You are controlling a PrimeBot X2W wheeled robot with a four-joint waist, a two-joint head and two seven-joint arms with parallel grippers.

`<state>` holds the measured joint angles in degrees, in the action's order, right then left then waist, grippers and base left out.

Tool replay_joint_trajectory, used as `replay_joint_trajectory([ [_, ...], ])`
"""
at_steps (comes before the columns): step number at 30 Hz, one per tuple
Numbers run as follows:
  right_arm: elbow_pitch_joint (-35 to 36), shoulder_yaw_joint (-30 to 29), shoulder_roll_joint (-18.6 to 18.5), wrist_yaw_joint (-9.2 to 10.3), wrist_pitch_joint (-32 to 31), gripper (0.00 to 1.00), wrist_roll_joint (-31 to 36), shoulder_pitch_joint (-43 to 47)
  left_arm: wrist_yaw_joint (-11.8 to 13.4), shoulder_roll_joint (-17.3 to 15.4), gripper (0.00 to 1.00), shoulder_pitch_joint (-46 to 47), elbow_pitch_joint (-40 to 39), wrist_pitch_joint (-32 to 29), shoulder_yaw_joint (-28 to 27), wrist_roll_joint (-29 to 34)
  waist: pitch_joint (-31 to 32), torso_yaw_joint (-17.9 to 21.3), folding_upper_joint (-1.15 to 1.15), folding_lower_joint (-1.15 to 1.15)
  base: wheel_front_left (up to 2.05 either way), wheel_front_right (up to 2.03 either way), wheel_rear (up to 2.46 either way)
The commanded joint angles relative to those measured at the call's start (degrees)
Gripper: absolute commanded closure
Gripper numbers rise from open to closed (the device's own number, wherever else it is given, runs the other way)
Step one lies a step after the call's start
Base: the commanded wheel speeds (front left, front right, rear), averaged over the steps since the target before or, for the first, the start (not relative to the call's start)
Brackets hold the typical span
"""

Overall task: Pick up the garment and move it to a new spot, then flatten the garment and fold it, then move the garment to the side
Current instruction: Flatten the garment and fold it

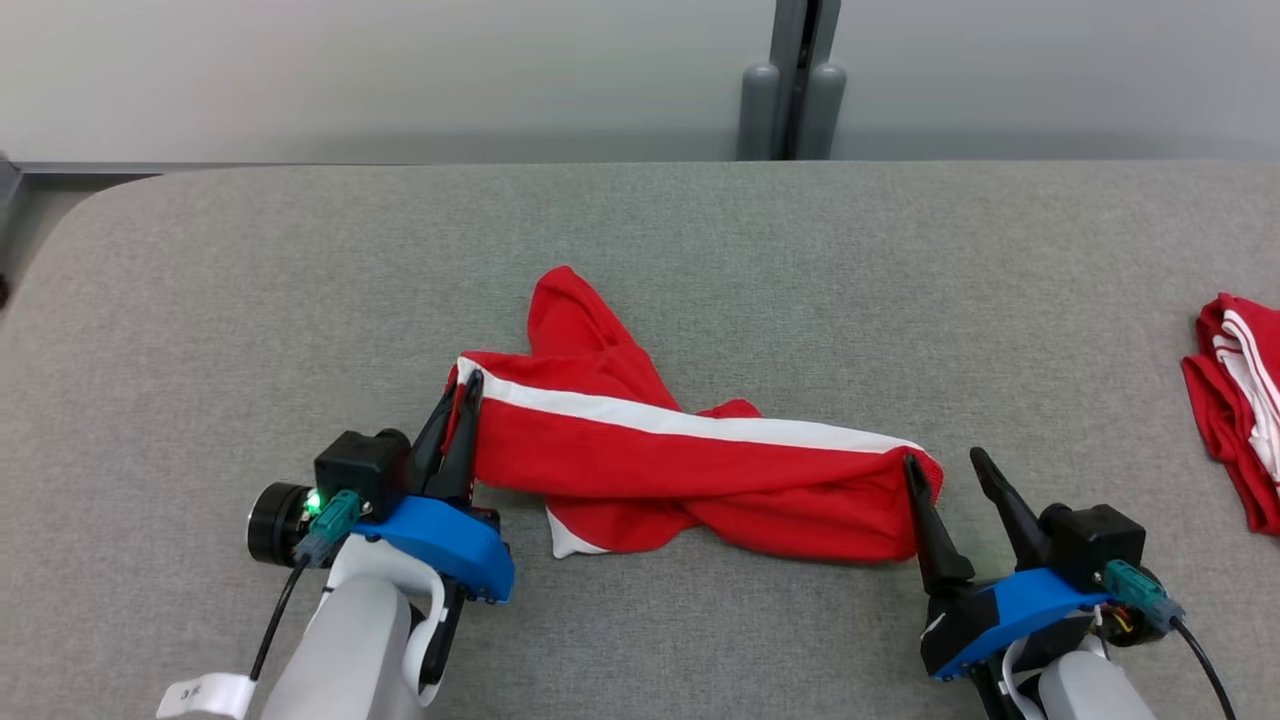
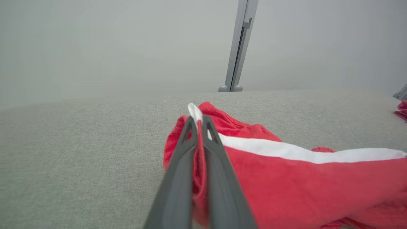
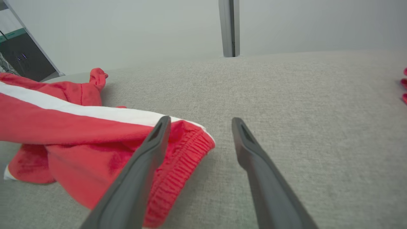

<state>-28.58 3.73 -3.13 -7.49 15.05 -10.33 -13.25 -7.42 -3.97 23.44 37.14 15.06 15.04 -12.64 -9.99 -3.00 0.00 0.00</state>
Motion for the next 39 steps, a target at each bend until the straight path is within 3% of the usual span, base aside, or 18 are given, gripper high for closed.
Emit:
replay_joint_trajectory([
  [1,-0.47,0.19,0.1,0.0,0.12,0.0,-1.69,0.64,-0.1,-0.06,1.0,-1.66,-2.41,0.15,-1.07,-0.31,0.36,-0.49,0.0,0.0,0.0,0.0,0.0],
  [8,-2.87,2.33,0.11,0.0,0.12,0.0,-9.43,-1.12,-0.1,0.23,1.0,-6.23,-7.58,0.15,-1.96,-0.46,0.32,-1.58,0.0,0.0,0.0,0.0,0.0],
  [21,-7.7,10.88,-2.16,-0.01,0.12,0.0,-29.87,-4.53,-0.11,0.36,1.0,-6.58,-7.84,0.15,-2.21,0.09,-0.84,-1.88,0.0,0.0,0.0,0.0,0.0],
  [39,-3.38,16.39,-5.29,-0.01,0.04,0.0,-46.11,-3.86,-0.11,0.47,1.0,-7.23,-7.7,0.15,-2.28,0.88,-0.52,-1.33,0.0,0.0,0.0,0.0,0.0],
])
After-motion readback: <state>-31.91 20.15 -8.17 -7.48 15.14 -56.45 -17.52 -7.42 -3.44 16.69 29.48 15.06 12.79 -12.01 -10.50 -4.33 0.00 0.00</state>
